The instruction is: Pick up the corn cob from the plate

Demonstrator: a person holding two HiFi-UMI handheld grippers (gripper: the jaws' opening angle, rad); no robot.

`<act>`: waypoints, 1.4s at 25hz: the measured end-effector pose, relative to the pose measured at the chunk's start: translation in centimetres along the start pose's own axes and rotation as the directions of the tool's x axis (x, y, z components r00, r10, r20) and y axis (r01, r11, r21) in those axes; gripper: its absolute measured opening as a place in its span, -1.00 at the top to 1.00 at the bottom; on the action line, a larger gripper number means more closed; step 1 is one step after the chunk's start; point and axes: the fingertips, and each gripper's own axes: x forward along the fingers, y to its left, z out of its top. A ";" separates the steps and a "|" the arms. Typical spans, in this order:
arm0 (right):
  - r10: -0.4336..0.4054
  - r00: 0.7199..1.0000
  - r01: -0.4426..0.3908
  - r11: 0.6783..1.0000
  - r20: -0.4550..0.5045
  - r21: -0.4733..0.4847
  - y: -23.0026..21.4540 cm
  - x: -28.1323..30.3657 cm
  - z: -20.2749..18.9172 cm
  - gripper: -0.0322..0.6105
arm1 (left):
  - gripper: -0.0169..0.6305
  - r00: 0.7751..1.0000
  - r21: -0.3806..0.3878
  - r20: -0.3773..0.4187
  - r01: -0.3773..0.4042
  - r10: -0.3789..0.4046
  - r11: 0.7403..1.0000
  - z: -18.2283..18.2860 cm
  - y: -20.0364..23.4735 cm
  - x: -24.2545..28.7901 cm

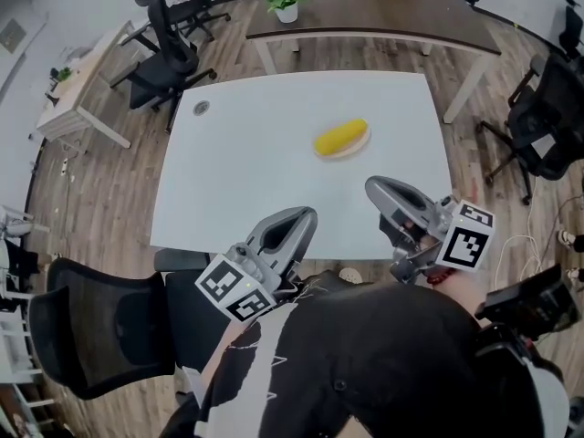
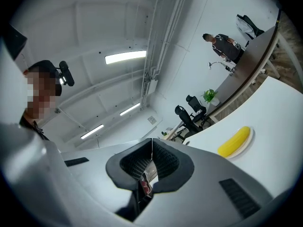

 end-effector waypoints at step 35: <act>-0.116 0.959 0.188 0.943 -0.258 0.275 -23.8 5.8 -2.6 0.84 | 0.53 0.916 0.071 -0.309 -0.245 0.255 0.967 -9.8 20.5 14.2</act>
